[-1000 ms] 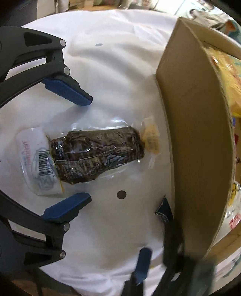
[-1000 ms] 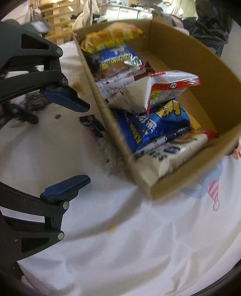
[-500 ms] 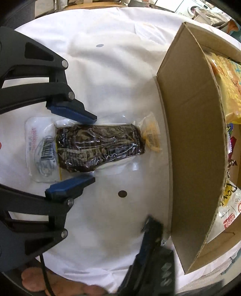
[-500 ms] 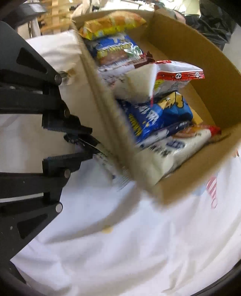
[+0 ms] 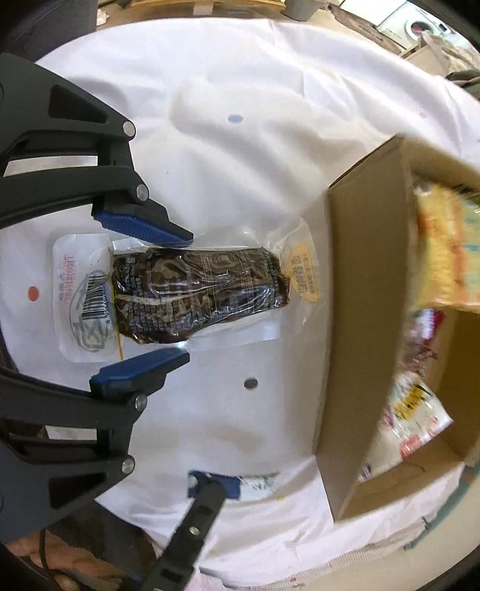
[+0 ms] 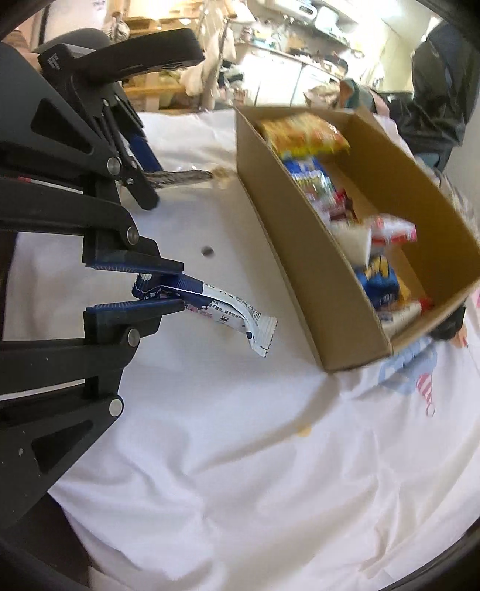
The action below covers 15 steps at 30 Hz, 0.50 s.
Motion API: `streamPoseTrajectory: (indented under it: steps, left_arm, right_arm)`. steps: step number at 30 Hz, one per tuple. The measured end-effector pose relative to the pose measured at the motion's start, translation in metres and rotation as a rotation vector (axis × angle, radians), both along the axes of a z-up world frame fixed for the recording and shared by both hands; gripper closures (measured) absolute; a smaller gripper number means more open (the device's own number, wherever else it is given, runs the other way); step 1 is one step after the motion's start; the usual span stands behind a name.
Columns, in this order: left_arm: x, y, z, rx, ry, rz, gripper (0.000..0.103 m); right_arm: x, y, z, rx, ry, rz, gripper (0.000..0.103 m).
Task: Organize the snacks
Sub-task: 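Carry both held snacks over the box and lower them inside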
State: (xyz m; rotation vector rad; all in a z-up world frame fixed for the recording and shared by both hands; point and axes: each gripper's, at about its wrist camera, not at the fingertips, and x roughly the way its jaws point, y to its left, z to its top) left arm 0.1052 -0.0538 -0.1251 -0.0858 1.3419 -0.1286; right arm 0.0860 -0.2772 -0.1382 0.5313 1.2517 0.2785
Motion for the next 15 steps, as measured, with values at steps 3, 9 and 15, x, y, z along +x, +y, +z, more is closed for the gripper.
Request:
streamPoseTrajectory:
  steps: [3,9,15]
  left_arm:
    - [-0.017,0.008,0.028,-0.010,-0.082,-0.002,0.051]
    - [-0.019,0.024,0.100,-0.029,-0.258,-0.009,0.051]
    - [0.024,-0.003,0.129,-0.003,-0.350,-0.048,0.051]
  right_arm:
    - [-0.015,0.014,0.018,0.011,-0.062,0.031,0.089]
    - [-0.010,0.022,0.066,-0.025,-0.235,0.092,0.089]
    - [0.022,0.014,0.094,-0.052,-0.321,0.091,0.089]
